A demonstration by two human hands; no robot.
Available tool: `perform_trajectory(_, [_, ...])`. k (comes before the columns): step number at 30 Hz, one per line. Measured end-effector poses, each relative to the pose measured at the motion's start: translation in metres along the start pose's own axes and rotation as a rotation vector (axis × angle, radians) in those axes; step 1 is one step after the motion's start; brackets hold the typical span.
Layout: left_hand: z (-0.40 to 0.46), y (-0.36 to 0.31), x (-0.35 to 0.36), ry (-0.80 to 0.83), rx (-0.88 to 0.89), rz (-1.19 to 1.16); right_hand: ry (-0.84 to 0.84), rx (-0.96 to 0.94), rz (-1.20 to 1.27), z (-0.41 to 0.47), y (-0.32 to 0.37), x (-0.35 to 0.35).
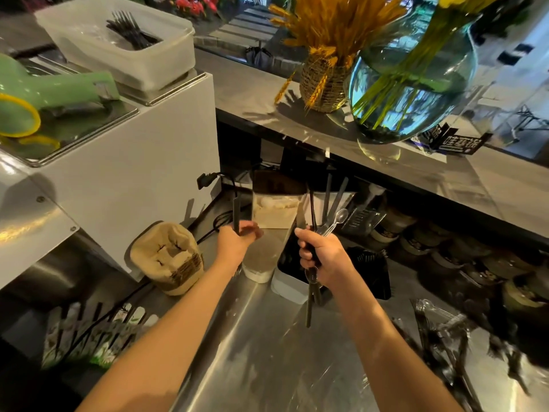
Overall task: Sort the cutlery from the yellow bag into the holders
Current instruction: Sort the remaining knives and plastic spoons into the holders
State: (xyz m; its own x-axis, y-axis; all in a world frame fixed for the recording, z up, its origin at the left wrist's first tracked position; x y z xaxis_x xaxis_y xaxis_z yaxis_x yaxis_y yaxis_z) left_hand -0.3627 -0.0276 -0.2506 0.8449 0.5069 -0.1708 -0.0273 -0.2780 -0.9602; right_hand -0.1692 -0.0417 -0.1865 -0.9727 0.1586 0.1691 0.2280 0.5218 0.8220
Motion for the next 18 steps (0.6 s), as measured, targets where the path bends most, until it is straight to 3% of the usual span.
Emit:
perform_trajectory(5, [-0.002,-0.015,-0.006,-0.046,-0.034,-0.091,0.071,-0.054,-0.131,0.0,-0.002,0.003])
perform_trajectory(9, [-0.012,-0.06,-0.01,-0.063,0.119,-0.173,0.089,-0.077,-0.391,-0.007,-0.005,0.007])
perform_trajectory(13, [-0.03,-0.101,-0.003,0.172,0.27,-0.111,0.077,-0.13,-0.611,-0.013,-0.005,0.007])
perform_trajectory(18, [-0.044,-0.109,0.013,0.348,0.441,0.197,0.111,-0.153,-0.79,-0.02,-0.005,0.008])
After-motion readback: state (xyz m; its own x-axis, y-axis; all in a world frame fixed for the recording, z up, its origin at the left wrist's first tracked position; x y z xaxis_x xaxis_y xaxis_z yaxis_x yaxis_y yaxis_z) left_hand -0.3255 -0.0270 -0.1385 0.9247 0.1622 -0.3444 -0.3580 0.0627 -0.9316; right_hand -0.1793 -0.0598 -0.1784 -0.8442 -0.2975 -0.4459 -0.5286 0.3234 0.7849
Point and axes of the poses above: each hand's wrist, its own z-axis towards the middle knuckle, its own x-axis out of the palm, y = z × x, the point moved 3 cm from there along z, towards the middle knuckle, and after that the axes turned 13 degrees about -y, right-handed, at the moved point
